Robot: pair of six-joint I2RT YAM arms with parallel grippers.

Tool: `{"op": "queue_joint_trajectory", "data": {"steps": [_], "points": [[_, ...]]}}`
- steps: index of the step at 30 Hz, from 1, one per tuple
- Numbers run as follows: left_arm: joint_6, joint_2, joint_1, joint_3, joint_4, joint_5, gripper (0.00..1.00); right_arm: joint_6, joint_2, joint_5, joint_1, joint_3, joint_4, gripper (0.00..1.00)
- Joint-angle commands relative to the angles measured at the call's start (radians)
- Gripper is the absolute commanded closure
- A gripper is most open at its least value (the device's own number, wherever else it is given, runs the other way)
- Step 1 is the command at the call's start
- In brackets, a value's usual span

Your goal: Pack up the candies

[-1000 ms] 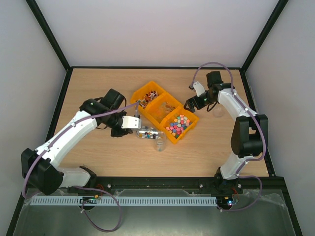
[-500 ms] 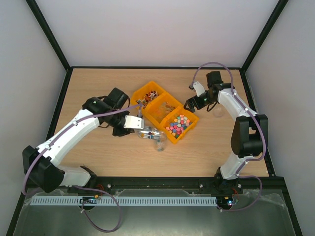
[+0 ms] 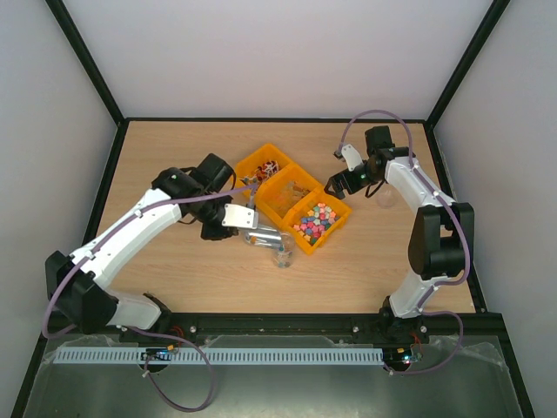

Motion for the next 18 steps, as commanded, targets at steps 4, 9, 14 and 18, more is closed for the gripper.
{"op": "queue_joint_trajectory", "data": {"steps": [4,9,14,18], "points": [[-0.008,0.014,-0.027,0.055,-0.038,-0.032,0.98,0.002,0.003,-0.018,0.0,-0.019,-0.016,0.01],[-0.019,0.028,-0.047,0.077,-0.053,-0.06,0.98,0.003,0.004,-0.018,0.001,-0.021,-0.019,0.01],[-0.023,0.042,-0.056,0.098,-0.063,-0.08,0.98,0.003,0.002,-0.014,0.0,-0.026,-0.016,0.01],[-0.029,0.047,-0.067,0.108,-0.068,-0.095,0.98,-0.001,0.0,-0.01,0.0,-0.029,-0.017,0.01]]}}
